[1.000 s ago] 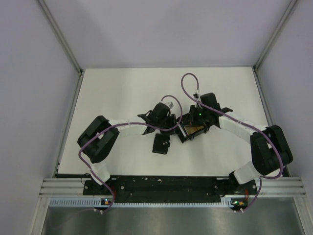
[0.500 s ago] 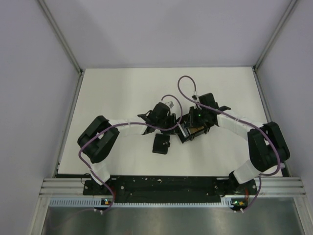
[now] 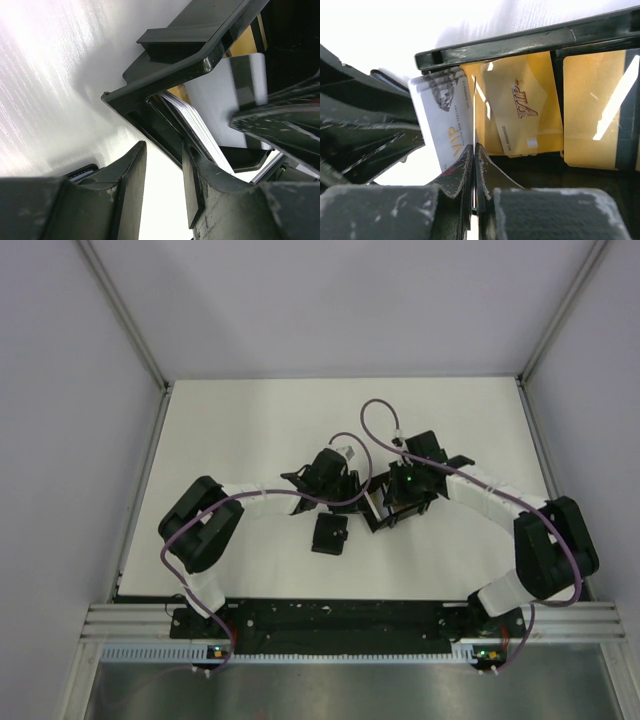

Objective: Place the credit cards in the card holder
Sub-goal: Pick up the credit card from the storage box, then insert the credit card into the card holder.

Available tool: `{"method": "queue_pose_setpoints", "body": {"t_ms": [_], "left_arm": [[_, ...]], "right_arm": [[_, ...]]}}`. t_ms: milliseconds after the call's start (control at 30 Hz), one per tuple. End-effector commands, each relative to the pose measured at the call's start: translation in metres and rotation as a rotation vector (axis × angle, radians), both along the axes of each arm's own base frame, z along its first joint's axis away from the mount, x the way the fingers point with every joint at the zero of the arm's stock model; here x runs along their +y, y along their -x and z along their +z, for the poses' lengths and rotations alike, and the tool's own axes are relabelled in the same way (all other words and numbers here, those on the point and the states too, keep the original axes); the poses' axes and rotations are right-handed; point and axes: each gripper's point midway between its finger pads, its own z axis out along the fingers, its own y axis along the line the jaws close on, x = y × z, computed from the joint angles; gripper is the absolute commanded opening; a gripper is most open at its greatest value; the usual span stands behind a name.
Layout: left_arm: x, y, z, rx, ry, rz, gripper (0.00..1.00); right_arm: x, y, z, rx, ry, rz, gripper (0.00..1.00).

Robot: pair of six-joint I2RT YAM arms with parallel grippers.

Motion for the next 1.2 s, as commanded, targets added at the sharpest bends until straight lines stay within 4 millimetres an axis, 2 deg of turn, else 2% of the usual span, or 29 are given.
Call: {"method": "queue_pose_setpoints", "body": {"t_ms": [0, 167, 200, 333, 467, 533, 633, 767, 867, 967, 1167], "left_arm": [[-0.002, -0.011, 0.032, -0.085, 0.045, 0.016, 0.39], [0.002, -0.013, 0.044, -0.136, 0.037, 0.006, 0.44], [0.005, -0.01, 0.04, -0.117, 0.015, 0.004, 0.45], [0.011, -0.008, 0.042, -0.122, 0.002, 0.013, 0.5], [0.033, -0.003, 0.043, -0.139, -0.062, 0.054, 0.55], [0.049, 0.0, 0.046, -0.164, -0.106, 0.083, 0.59], [0.084, 0.003, 0.045, -0.185, -0.215, 0.167, 0.63], [0.128, 0.017, 0.033, -0.167, -0.329, 0.264, 0.64], [0.159, 0.026, 0.02, -0.124, -0.365, 0.348, 0.65], [0.179, 0.03, 0.013, -0.084, -0.355, 0.418, 0.66], [0.201, 0.038, 0.011, -0.055, -0.318, 0.477, 0.73]], "right_arm": [[0.005, -0.024, 0.065, -0.202, -0.041, -0.005, 0.0], [-0.006, -0.031, 0.1, -0.297, -0.047, -0.091, 0.0], [-0.005, -0.029, 0.104, -0.301, -0.061, -0.098, 0.0], [0.003, -0.019, 0.112, -0.273, -0.145, -0.117, 0.0], [0.018, -0.003, 0.116, -0.229, -0.273, -0.11, 0.0], [0.023, 0.005, 0.114, -0.211, -0.314, -0.114, 0.0], [0.032, 0.016, 0.103, -0.185, -0.32, -0.108, 0.0], [0.059, 0.034, 0.089, -0.147, -0.294, -0.081, 0.0], [0.079, 0.041, 0.086, -0.146, -0.275, -0.089, 0.0], [0.097, 0.041, 0.079, -0.14, -0.257, -0.089, 0.0], [0.128, 0.044, 0.058, -0.091, -0.206, -0.076, 0.0]]}}
